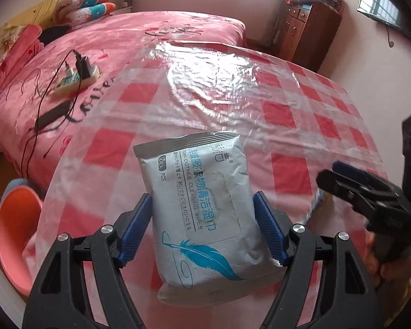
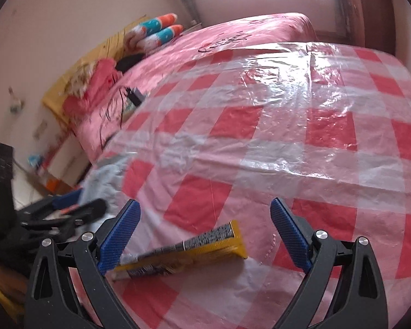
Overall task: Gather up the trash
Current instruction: 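Grasp the yellow snack stick wrapper with the right tool and lift it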
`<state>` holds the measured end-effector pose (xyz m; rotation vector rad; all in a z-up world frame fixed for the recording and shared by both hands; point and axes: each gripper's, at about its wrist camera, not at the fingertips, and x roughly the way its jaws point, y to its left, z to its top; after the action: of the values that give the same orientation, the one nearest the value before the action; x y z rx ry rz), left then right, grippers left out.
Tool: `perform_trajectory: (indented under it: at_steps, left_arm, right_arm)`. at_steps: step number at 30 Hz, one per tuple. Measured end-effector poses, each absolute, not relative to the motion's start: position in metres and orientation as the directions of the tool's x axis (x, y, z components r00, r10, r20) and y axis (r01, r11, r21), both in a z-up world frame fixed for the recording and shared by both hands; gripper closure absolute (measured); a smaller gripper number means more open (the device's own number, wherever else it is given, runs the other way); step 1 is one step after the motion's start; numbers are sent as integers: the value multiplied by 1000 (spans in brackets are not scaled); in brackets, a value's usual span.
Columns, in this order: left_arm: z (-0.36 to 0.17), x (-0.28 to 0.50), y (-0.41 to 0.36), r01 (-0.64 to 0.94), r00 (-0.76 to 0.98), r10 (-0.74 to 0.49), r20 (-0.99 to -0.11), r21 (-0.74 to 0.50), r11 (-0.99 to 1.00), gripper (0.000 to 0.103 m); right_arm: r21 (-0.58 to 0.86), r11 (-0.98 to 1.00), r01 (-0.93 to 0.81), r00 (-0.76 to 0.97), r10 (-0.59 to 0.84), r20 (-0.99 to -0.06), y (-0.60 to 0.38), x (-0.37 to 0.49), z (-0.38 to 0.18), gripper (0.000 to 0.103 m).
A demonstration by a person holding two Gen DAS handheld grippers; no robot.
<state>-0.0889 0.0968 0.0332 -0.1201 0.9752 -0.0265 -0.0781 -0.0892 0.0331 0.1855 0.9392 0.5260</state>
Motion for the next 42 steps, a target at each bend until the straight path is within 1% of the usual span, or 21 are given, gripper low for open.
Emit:
perform_trajectory:
  at_steps: [5, 11, 14, 17, 20, 21, 24, 27, 29, 31, 33, 35, 36, 42]
  left_arm:
    - [25, -115, 101, 3, 530, -120, -839, -140, 990, 28]
    - [16, -130, 87, 82, 518, -199, -832, -183, 980, 28]
    - [16, -134, 79, 128, 501, -275, -821, -244, 961, 28]
    - [16, -140, 65, 199, 481, -336, -810, -272, 941, 28]
    - [16, -145, 68, 206, 483, -364, -796, -301, 931, 28]
    - [15, -146, 73, 204, 484, -378, -789, -319, 926, 28]
    - [14, -148, 90, 165, 510, -364, -779, -326, 931, 28]
    - [16, -148, 110, 133, 538, -354, -765, -337, 932, 28]
    - [18, -147, 122, 113, 561, -326, -760, -320, 941, 28]
    - [20, -147, 132, 104, 577, -310, -756, -308, 946, 28]
    - [21, -147, 142, 98, 586, -308, -750, -311, 945, 28]
    - [20, -146, 149, 93, 590, -304, -748, -311, 946, 28]
    - [20, -146, 152, 90, 594, -304, -745, -314, 945, 28]
    - [13, -146, 174, 76, 596, -329, -733, -357, 931, 28]
  right_arm:
    - [363, 872, -328, 478, 485, -732, -92, -89, 31, 8]
    - [343, 895, -284, 509, 444, -738, -96, -107, 34, 8]
    - [340, 900, -273, 523, 435, -733, -94, -118, 35, 9]
    - [343, 905, -251, 525, 425, -737, -88, -126, 33, 22]
    - [331, 914, -235, 544, 406, -735, -83, -129, 32, 25]
    - [316, 922, -224, 550, 387, -740, -80, -129, 31, 29]
    - [323, 927, -192, 549, 375, -747, -79, -125, 28, 34]
    - [291, 940, -179, 559, 341, -756, -71, -123, 27, 38]
    - [272, 946, -177, 560, 324, -762, -65, -121, 27, 40]
    - [242, 952, -188, 564, 306, -767, -56, -120, 27, 41]
    - [206, 958, -198, 570, 284, -771, -47, -120, 26, 46]
    - [179, 962, -207, 571, 267, -776, -40, -119, 25, 48]
    - [164, 963, -213, 571, 259, -779, -36, -118, 25, 50]
    - [78, 960, -271, 576, 226, -786, -9, -120, 22, 59]
